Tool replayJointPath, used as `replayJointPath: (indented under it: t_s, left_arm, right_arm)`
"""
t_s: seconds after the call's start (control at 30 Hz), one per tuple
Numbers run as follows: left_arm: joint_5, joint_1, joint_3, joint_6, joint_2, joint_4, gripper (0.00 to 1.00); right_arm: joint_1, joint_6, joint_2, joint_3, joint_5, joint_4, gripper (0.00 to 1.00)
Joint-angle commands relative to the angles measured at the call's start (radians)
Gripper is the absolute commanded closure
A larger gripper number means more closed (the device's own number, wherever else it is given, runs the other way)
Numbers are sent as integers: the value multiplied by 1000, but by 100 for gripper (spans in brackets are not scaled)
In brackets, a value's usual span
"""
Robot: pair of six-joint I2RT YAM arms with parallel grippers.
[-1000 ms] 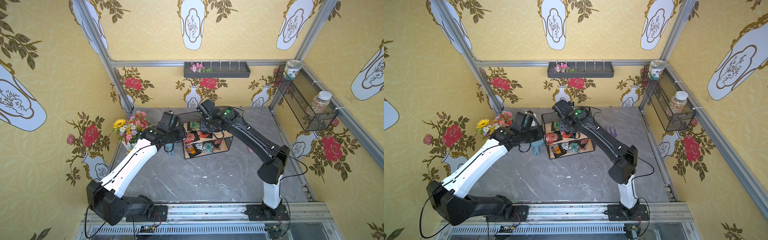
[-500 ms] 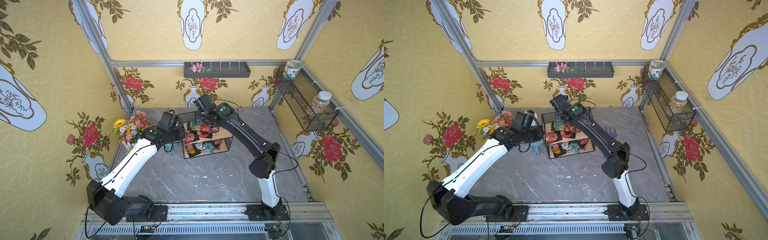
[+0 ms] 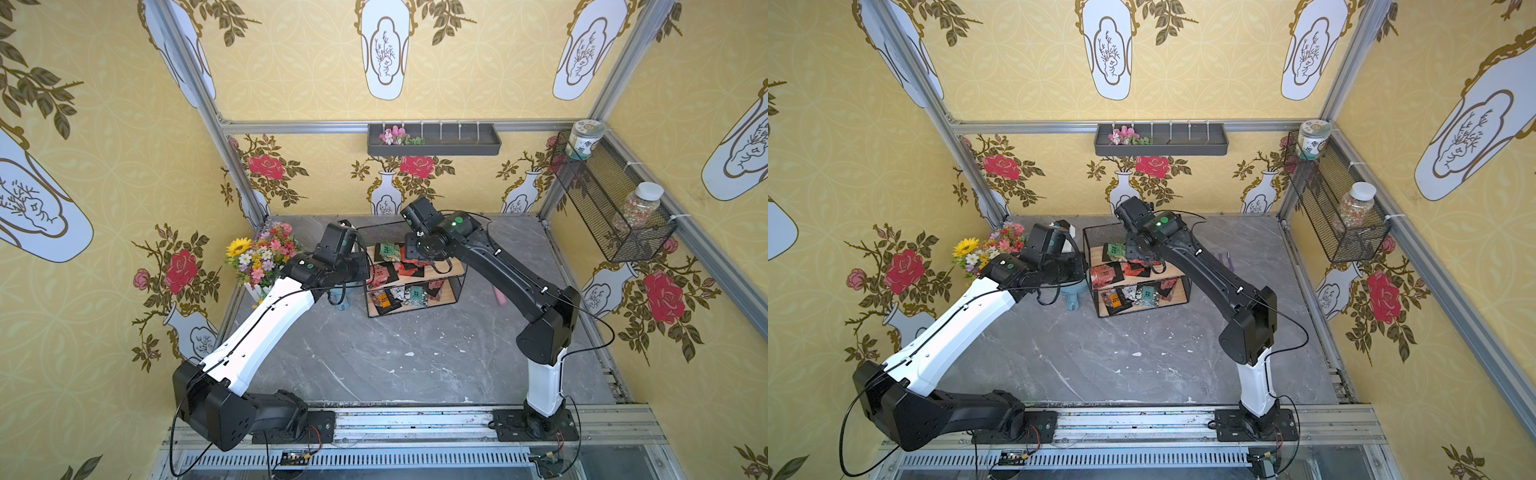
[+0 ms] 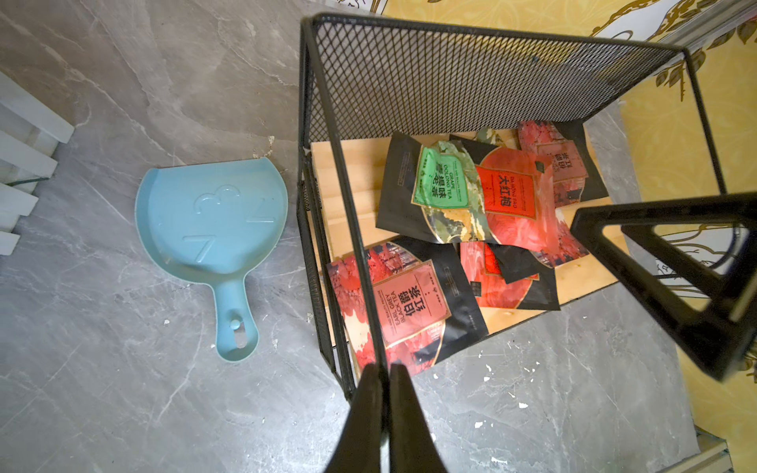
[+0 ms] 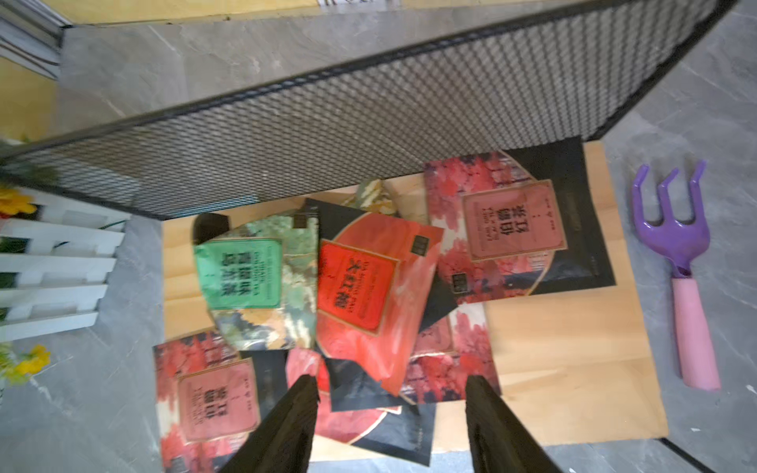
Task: Remove the tea bags from the shelf
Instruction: Pick up the tea bag from the shelf.
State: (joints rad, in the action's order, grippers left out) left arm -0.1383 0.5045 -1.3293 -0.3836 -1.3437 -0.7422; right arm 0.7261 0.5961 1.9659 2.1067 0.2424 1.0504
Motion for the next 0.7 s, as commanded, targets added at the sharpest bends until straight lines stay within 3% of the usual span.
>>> replayJointPath:
  t_s: [0.0, 0.27, 0.43, 0.67]
  left_arm:
    - [-17, -1, 8, 54, -7, -1, 100]
    - [-24, -1, 13, 55, -4, 0, 100]
    - [-24, -1, 13, 56, -6, -5, 100]
    - [-30, 0, 10, 60, -8, -8, 100]
  right_arm:
    - [23, -87, 45, 44, 8, -73, 34]
    - [25, -167, 192, 235, -25, -74, 27]
    - [27, -209, 228, 276, -35, -114, 20]
    - [33, -245, 294, 318, -22, -104, 18]
